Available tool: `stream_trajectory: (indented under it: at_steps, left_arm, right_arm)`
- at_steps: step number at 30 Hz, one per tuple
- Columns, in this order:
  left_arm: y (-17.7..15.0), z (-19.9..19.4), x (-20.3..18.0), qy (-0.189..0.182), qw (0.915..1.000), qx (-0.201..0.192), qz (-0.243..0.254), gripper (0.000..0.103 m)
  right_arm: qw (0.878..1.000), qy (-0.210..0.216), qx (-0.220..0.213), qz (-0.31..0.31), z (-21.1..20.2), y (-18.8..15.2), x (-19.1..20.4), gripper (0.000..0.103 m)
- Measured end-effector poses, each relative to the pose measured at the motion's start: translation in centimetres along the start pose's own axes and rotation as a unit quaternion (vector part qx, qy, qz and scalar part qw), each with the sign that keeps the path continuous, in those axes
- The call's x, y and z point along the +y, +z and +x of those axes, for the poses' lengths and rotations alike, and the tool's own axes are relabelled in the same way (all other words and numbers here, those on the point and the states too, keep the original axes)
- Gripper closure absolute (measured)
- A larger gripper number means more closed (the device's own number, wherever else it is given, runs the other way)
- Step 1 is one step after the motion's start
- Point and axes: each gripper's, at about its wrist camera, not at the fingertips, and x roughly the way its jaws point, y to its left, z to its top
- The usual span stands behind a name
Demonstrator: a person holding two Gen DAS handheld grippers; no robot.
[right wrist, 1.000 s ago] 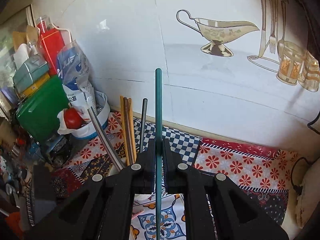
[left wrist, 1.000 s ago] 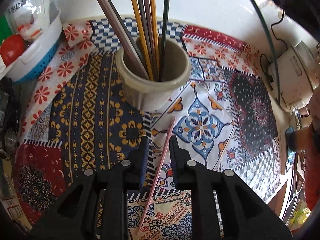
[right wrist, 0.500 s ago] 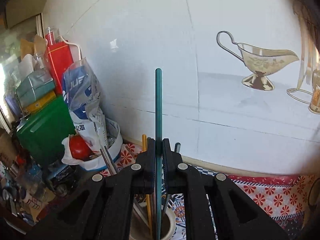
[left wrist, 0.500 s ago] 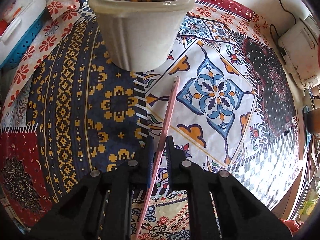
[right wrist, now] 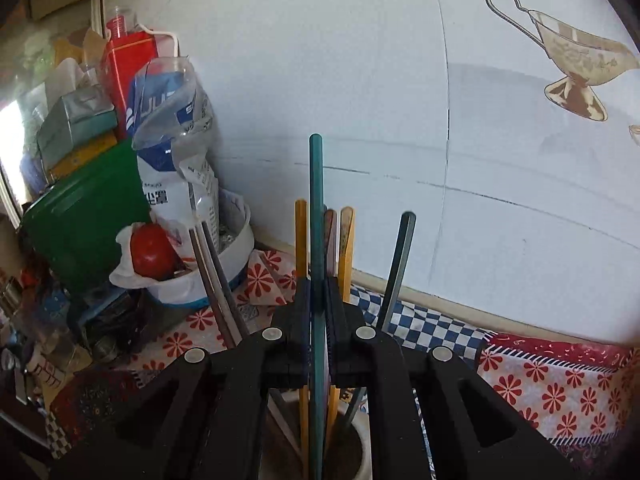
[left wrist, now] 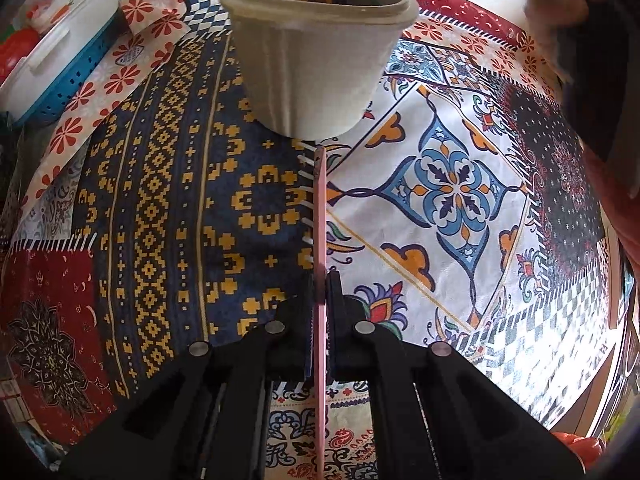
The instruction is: Organize utensils
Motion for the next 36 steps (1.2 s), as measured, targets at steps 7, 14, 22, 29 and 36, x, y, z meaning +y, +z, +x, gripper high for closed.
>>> stream_trajectory:
  at_steps: [7,14,22,29,36]
  left_arm:
    - [-0.6,-2.9,3.7,0.006,0.9985,-0.031,-0.045,0.099]
    - [0.8,-8.6,4.8,0.006,0.9917,-0.111,-0.064,0.099]
    - [4.0,-14.7,3.5,0.006,0.9789,-0.199,-0.048,0.099]
    - [8.8,-17.9,3.0,0.000,0.9628,-0.267,-0.039,0.099]
    - [14.3,-19.0,2.7,-0.004,0.9447,-0.325,-0.047,0.099]
  right_arm:
    - [0.998,-0.009,0.059,-0.012,-0.9,-1.6,-0.7,0.097]
    - [0.996,-0.001,0.091,-0.027,-3.5,-1.3,-0.5,0.097]
    - [0.995,0.012,0.098,0.002,-7.0,-0.2,-1.4,0.094]
    - [0.997,-0.012,0.075,0.020,-10.0,0.3,-2.7,0.092]
    - [0.996,-0.033,0.071,0.041,-10.8,-0.5,-4.1,0.092]
